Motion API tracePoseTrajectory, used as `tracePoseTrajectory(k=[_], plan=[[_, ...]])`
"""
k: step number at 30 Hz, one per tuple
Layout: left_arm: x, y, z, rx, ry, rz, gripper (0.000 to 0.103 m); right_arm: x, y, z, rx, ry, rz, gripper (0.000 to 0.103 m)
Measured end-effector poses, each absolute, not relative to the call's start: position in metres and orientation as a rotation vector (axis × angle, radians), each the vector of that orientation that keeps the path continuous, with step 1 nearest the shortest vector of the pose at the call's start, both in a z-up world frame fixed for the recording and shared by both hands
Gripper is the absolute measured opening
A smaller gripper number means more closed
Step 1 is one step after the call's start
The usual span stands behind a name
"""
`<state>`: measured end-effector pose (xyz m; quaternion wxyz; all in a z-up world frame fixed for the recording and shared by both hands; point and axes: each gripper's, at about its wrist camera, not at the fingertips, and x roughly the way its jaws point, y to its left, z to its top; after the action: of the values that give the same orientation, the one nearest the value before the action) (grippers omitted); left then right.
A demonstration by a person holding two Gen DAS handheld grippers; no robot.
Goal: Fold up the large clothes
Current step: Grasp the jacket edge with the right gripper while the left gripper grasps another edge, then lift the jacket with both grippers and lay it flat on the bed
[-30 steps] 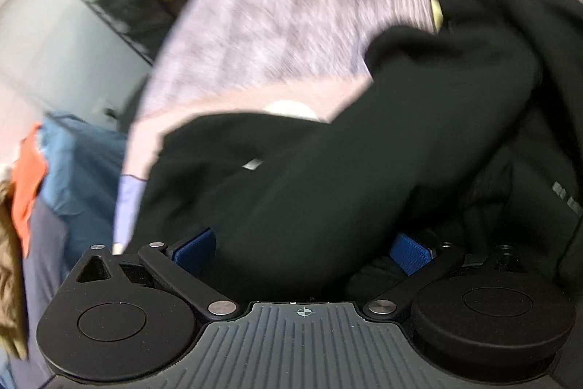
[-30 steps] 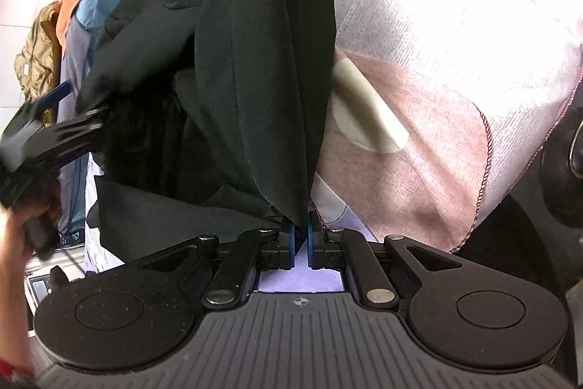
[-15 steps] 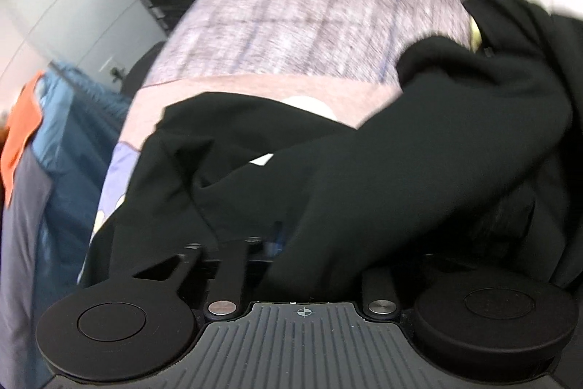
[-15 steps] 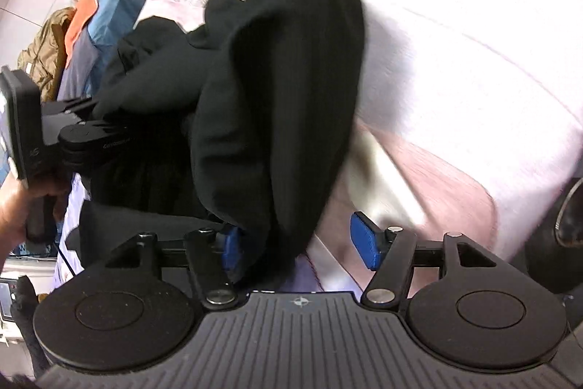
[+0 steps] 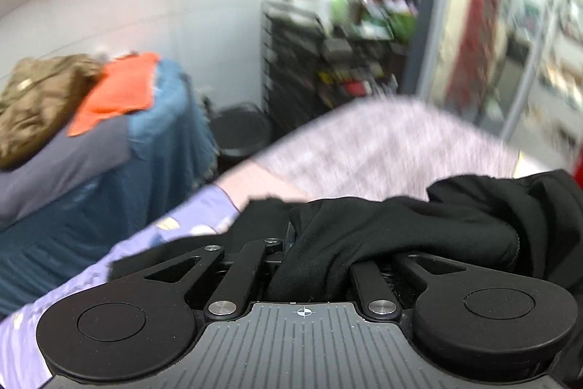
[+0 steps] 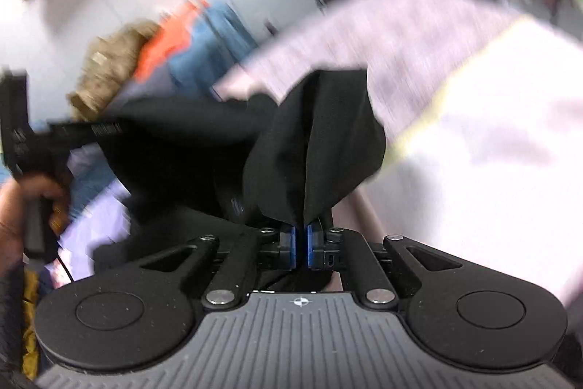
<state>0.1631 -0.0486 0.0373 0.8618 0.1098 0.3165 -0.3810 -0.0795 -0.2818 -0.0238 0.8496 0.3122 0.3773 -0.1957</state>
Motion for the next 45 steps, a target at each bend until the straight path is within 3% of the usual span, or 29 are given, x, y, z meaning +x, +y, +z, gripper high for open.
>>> tracePoseTrajectory(k=[7, 13, 23, 27, 30, 31, 32, 33, 34, 35, 37, 38, 40, 42, 45], plan=[[0.129, 0.025, 0.135, 0.103, 0.478, -0.683, 0.04, -0.068, -0.311, 0.087, 0.735, 0.438, -0.122, 0.007], [0.06, 0.076, 0.224, 0.05, 0.3, -0.625, 0.04, -0.085, -0.349, 0.129, 0.997, 0.142, 0.276, 0.007], [0.019, 0.117, 0.331, -0.212, 0.076, -0.624, 0.041, -0.075, -0.386, 0.231, 0.991, -0.255, 0.788, 0.007], [0.066, 0.098, 0.295, -0.177, 0.172, -0.531, 0.041, -0.033, -0.408, 0.233, 0.956, -0.282, 0.738, 0.007], [0.125, 0.067, 0.227, -0.06, 0.347, -0.442, 0.049, 0.019, -0.418, 0.208, 0.943, -0.082, 0.508, 0.008], [0.148, 0.058, 0.197, -0.039, 0.424, -0.419, 0.055, 0.036, -0.418, 0.191, 0.934, -0.007, 0.399, 0.009], [0.17, 0.051, 0.163, -0.018, 0.5, -0.386, 0.076, 0.054, -0.417, 0.174, 0.885, 0.071, 0.287, 0.012], [0.189, 0.043, 0.13, -0.004, 0.583, -0.352, 0.085, 0.073, -0.416, 0.152, 0.817, 0.156, 0.175, 0.019], [0.203, 0.038, 0.097, 0.0, 0.667, -0.323, 0.1, 0.091, -0.415, 0.127, 0.762, 0.239, 0.072, 0.025], [0.214, 0.031, 0.065, 0.027, 0.736, -0.295, 0.103, 0.108, -0.413, 0.1, 0.71, 0.332, -0.038, 0.033], [0.224, 0.02, 0.017, 0.069, 0.837, -0.257, 0.103, 0.124, -0.401, 0.04, 0.643, 0.469, -0.21, 0.058], [0.224, 0.018, -0.002, 0.064, 0.866, -0.235, 0.103, 0.136, -0.392, 0.015, 0.614, 0.53, -0.267, 0.076], [0.22, 0.018, -0.032, 0.082, 0.895, -0.224, 0.103, 0.133, -0.377, -0.021, 0.568, 0.589, -0.338, 0.076], [0.218, 0.022, -0.053, 0.128, 0.941, -0.196, 0.103, 0.121, -0.365, -0.046, 0.571, 0.637, -0.341, 0.087], [0.207, 0.036, -0.069, 0.214, 1.0, -0.187, 0.103, 0.113, -0.343, -0.072, 0.503, 0.733, -0.321, 0.088]])
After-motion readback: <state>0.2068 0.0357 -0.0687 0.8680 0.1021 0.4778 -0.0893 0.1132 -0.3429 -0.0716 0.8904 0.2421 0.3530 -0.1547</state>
